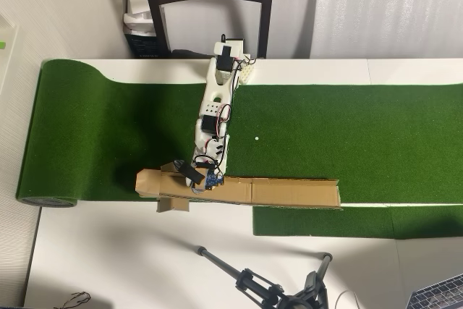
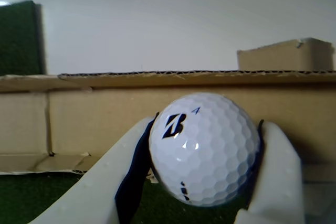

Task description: Pick up the golf ball and place it on the gray mark at the back.

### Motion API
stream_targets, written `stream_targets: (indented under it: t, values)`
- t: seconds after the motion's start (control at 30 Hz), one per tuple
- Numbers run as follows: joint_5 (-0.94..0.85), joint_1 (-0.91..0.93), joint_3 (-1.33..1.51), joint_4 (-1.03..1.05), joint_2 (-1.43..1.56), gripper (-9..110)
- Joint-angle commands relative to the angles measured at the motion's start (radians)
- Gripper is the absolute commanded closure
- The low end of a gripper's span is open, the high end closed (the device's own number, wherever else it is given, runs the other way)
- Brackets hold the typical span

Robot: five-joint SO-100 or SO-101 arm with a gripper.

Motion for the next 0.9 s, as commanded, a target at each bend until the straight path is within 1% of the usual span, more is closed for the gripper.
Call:
stream_targets:
  t: [0.0, 0.13, 0.5, 0.6, 0.67, 0.73, 0.87]
  values:
    - [-0.008, -0.009, -0.11, -0.031, 0.041, 82]
    - [-0.009, -0.009, -0.11, -0.029, 0.041, 76]
    - [-0.015, -0.009, -0.11, -0.025, 0.041, 75]
    - [-0.06, -0.009, -0.11, -0.029, 0.041, 69]
    - [-0.064, -0.009, -0.11, -0.026, 0.043, 64]
    - [-0.064, -0.009, -0.11, -0.026, 0.043, 62]
    - [-0.064, -0.009, -0.11, -0.028, 0.043, 64]
